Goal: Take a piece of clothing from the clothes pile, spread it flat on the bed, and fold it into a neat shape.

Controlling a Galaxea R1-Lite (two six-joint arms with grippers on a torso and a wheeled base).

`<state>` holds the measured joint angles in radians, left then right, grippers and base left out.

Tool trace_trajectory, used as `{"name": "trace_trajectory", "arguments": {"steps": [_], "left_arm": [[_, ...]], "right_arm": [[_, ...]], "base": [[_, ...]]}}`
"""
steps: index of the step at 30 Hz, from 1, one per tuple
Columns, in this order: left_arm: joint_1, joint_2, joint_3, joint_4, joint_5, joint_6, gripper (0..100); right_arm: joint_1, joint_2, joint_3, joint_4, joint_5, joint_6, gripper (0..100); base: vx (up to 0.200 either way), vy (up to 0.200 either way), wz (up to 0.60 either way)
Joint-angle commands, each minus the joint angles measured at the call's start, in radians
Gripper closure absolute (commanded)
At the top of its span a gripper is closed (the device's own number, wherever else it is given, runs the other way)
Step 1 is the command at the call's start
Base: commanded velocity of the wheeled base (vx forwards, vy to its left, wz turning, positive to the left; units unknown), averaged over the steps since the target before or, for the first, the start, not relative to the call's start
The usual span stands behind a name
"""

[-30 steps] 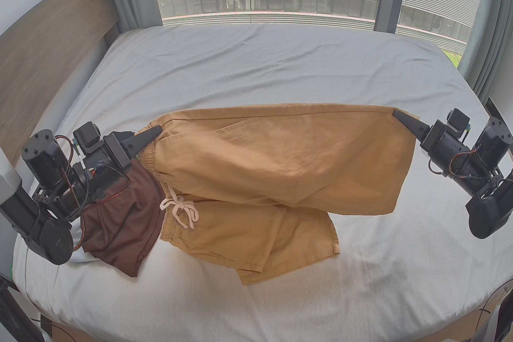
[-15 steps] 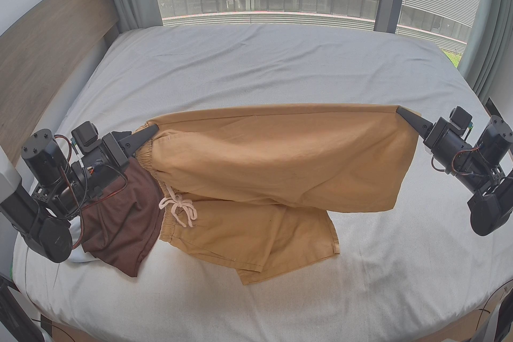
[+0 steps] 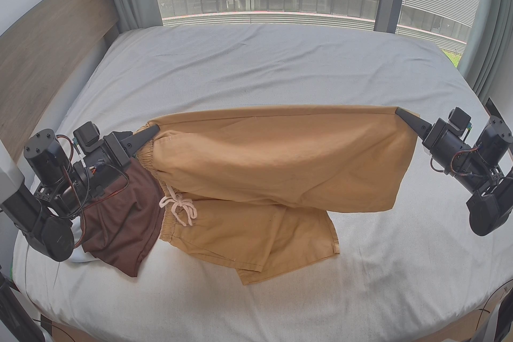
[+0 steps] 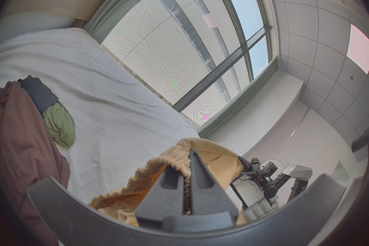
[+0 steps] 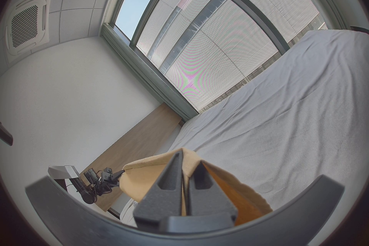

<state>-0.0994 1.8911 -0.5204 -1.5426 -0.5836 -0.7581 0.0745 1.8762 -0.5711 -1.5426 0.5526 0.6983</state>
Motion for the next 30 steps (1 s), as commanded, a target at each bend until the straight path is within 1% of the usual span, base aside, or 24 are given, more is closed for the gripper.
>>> {"name": "trace_trajectory", "arguments": {"steps": [1, 7, 13, 17, 24, 30], "left_arm": [[-0.005, 0.005, -0.004, -0.001, 0.001, 0.003, 100], [0.003, 0.005, -0.010, -0.001, 0.001, -0.001, 100], [-0.020, 0.019, -0.027, -0.001, 0.005, 0.000, 100], [-0.036, 0.031, -0.030, -0.002, 0.044, 0.006, 100], [-0.010, 0.083, -0.093, -0.001, 0.087, 0.011, 100], [-0.013, 0.105, -0.136, -0.001, 0.142, 0.006, 100]], "right_arm": [[0.005, 0.011, -0.009, -0.001, 0.000, -0.002, 100], [-0.004, 0.026, -0.013, -0.001, 0.000, -0.002, 100], [-0.002, 0.021, -0.012, -0.001, 0.000, -0.003, 100], [-0.002, 0.027, -0.046, 0.001, 0.000, -0.003, 100], [0.005, 0.107, -0.144, 0.001, -0.002, -0.003, 100], [0.005, 0.195, -0.253, 0.002, 0.000, -0.005, 100]], "base": [[0.000, 0.000, 0.00], [0.000, 0.000, 0.00], [0.000, 0.000, 0.00], [0.000, 0.000, 0.00], [0.000, 0.000, 0.00], [0.000, 0.000, 0.00]]}}
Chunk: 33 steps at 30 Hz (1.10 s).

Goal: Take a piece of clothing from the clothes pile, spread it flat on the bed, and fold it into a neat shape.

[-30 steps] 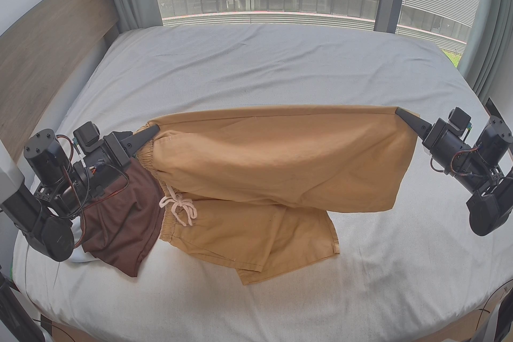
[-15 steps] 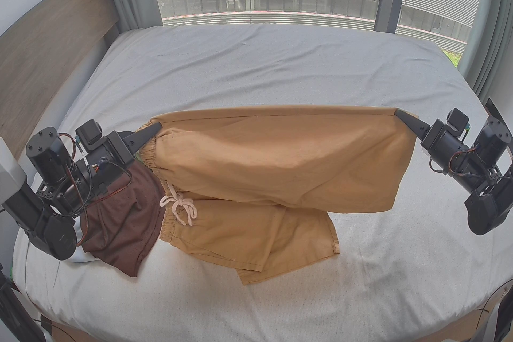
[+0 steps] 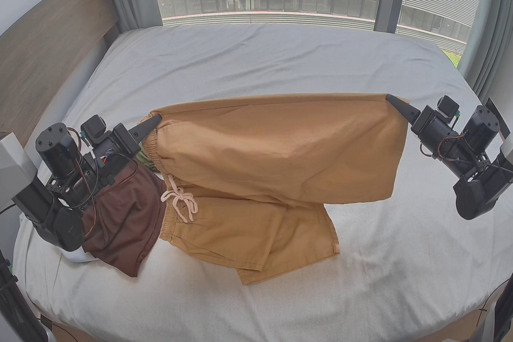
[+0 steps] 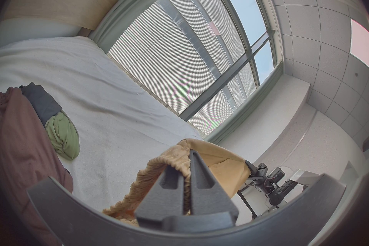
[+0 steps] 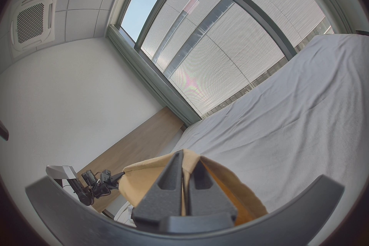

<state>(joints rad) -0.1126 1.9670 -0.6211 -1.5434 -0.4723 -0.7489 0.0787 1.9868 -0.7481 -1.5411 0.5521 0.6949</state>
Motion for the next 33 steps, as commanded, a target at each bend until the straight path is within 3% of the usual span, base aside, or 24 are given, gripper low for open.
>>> {"name": "trace_trajectory", "arguments": {"steps": [1, 9, 25, 33], "left_arm": [[-0.001, 0.030, -0.048, 0.000, 0.040, -0.004, 100], [-0.007, 0.108, -0.146, 0.000, 0.112, -0.004, 100], [-0.009, 0.266, -0.273, 0.002, 0.130, -0.001, 100], [-0.015, 0.378, -0.424, 0.006, 0.164, -0.003, 100]], "right_arm": [[0.001, 0.096, -0.093, 0.004, 0.000, -0.002, 100], [0.003, 0.150, -0.206, 0.076, -0.001, 0.000, 100], [-0.004, 0.296, -0.367, 0.127, -0.003, 0.000, 100], [-0.008, 0.397, -0.479, 0.147, -0.003, 0.000, 100]], "base": [[0.000, 0.000, 0.00], [0.000, 0.000, 0.00], [0.000, 0.000, 0.00], [0.000, 0.000, 0.00]]}}
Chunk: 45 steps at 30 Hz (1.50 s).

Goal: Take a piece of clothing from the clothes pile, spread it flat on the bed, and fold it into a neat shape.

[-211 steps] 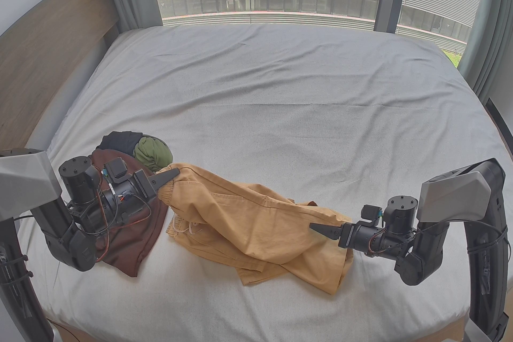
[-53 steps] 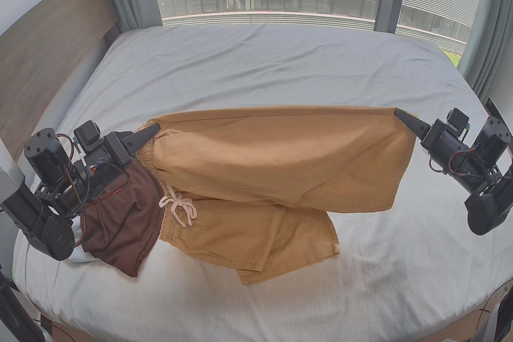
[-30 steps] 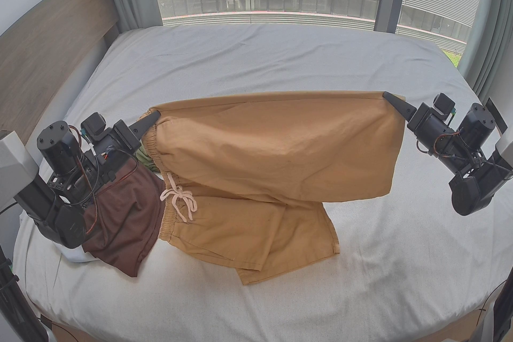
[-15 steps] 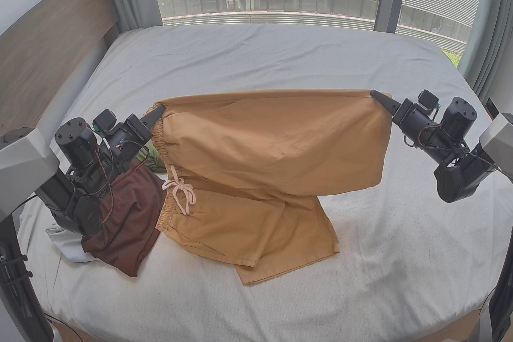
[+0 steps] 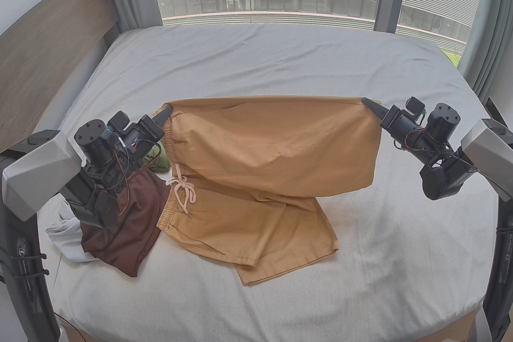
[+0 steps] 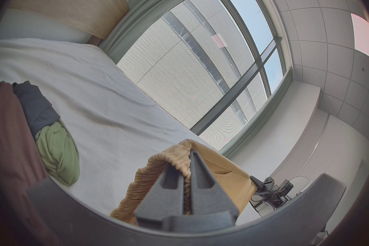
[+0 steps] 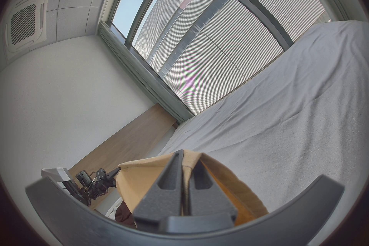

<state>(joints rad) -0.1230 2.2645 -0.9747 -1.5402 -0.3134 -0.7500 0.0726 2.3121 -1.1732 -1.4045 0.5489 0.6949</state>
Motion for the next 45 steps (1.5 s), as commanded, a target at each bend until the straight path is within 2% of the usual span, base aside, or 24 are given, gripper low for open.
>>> {"name": "trace_trajectory", "arguments": {"steps": [1, 12, 25, 26, 27, 28, 33, 39, 40, 45], "left_arm": [[-0.006, 0.095, -0.087, 0.005, 0.005, -0.002, 100], [-0.026, 0.187, -0.229, 0.023, 0.005, -0.006, 100], [-0.027, 0.251, -0.368, 0.114, 0.005, -0.006, 100], [-0.027, 0.251, -0.369, 0.115, 0.005, -0.006, 0], [-0.027, 0.251, -0.380, 0.126, 0.005, -0.006, 0], [-0.027, 0.251, -0.384, 0.127, 0.005, -0.006, 0], [-0.037, 0.244, -0.398, 0.140, 0.005, -0.015, 0], [-0.052, 0.237, -0.409, 0.215, 0.028, -0.019, 0], [-0.053, 0.237, -0.429, 0.269, 0.060, -0.019, 0], [-0.041, 0.234, -0.473, 0.391, 0.125, -0.019, 0]], "right_arm": [[-0.002, 0.082, -0.072, 0.012, 0.000, 0.000, 100], [-0.013, 0.159, -0.223, 0.073, -0.001, 0.000, 100], [-0.028, 0.248, -0.335, 0.084, -0.003, -0.002, 100], [-0.028, 0.250, -0.335, 0.084, -0.001, -0.002, 100], [-0.028, 0.256, -0.344, 0.085, -0.003, -0.002, 100], [-0.028, 0.259, -0.352, 0.091, -0.004, -0.002, 0], [-0.033, 0.268, -0.382, 0.094, -0.015, -0.005, 0], [-0.042, 0.236, -0.319, 0.081, -0.017, -0.031, 0], [-0.042, 0.199, -0.246, 0.062, -0.017, -0.049, 0], [-0.031, 0.128, -0.042, -0.018, -0.015, -0.087, 0]], "base": [[0.000, 0.000, 0.00], [0.000, 0.000, 0.00], [0.000, 0.000, 0.00], [0.000, 0.000, 0.00], [0.000, 0.000, 0.00], [0.000, 0.000, 0.00], [0.000, 0.000, 0.00], [0.000, 0.000, 0.00], [0.000, 0.000, 0.00], [0.000, 0.000, 0.00]]}}
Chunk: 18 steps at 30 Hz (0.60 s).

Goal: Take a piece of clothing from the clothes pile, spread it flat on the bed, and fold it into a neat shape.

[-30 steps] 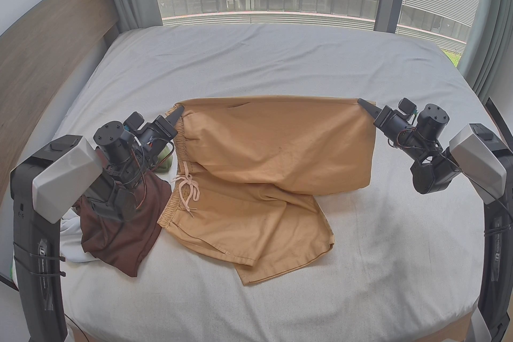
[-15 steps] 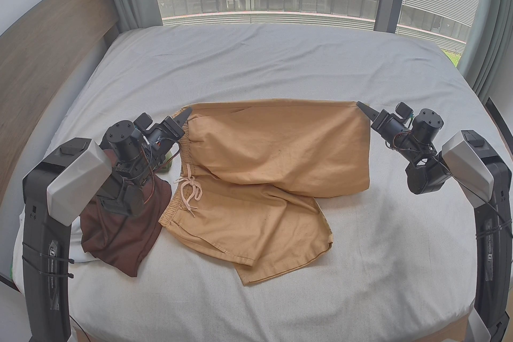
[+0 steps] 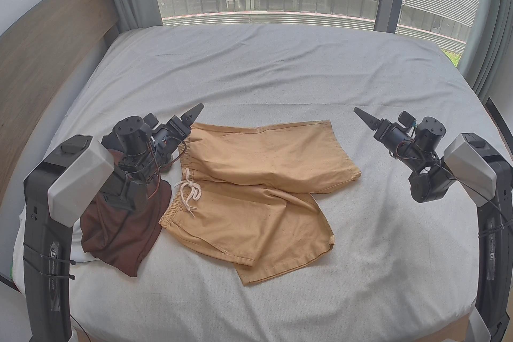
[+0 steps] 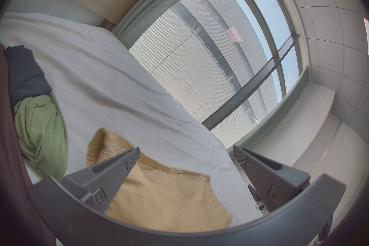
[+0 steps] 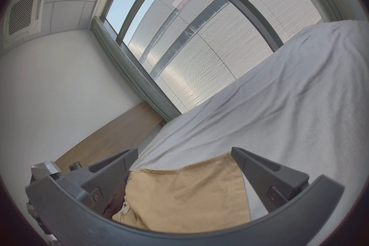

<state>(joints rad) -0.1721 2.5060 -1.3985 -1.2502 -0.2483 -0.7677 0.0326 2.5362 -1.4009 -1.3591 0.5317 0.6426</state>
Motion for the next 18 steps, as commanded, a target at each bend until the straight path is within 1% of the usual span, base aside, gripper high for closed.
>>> {"name": "trace_trajectory", "arguments": {"steps": [1, 3, 6, 10, 11, 14, 15, 16, 17, 18], "left_arm": [[0.010, -0.009, -0.051, 0.115, 0.069, 0.002, 0], [0.010, -0.036, -0.040, 0.137, 0.089, 0.004, 0], [0.010, -0.072, -0.010, 0.144, 0.098, 0.010, 0], [0.003, -0.151, 0.090, 0.137, 0.098, 0.019, 0], [-0.001, -0.177, 0.136, 0.130, 0.096, 0.021, 0], [-0.015, -0.248, 0.280, 0.087, 0.076, 0.047, 0], [-0.015, -0.248, 0.280, 0.087, 0.076, 0.047, 0], [-0.015, -0.262, 0.335, 0.055, 0.053, 0.057, 0], [-0.013, -0.269, 0.418, -0.012, 0.009, 0.077, 0], [-0.010, -0.271, 0.470, -0.057, -0.014, 0.091, 0]], "right_arm": [[0.012, -0.108, 0.223, -0.074, 0.002, -0.038, 0], [0.020, -0.134, 0.318, -0.110, 0.002, -0.043, 0], [0.036, -0.152, 0.431, -0.146, 0.004, -0.046, 0], [0.047, -0.178, 0.556, -0.159, 0.004, -0.070, 0], [0.052, -0.180, 0.592, -0.163, 0.004, -0.084, 0], [0.059, -0.180, 0.671, -0.161, 0.002, -0.135, 0], [0.059, -0.180, 0.671, -0.161, 0.002, -0.135, 0], [0.061, -0.178, 0.703, -0.161, 0.004, -0.156, 0], [0.066, -0.177, 0.746, -0.152, 0.004, -0.193, 0], [0.073, -0.174, 0.767, -0.152, 0.004, -0.219, 0]], "base": [[0.000, 0.000, 0.00], [0.000, 0.000, 0.00], [0.000, 0.000, 0.00], [0.000, 0.000, 0.00], [0.000, 0.000, 0.00], [0.000, 0.000, 0.00], [0.000, 0.000, 0.00], [0.000, 0.000, 0.00], [0.000, 0.000, 0.00], [0.000, 0.000, 0.00]]}}
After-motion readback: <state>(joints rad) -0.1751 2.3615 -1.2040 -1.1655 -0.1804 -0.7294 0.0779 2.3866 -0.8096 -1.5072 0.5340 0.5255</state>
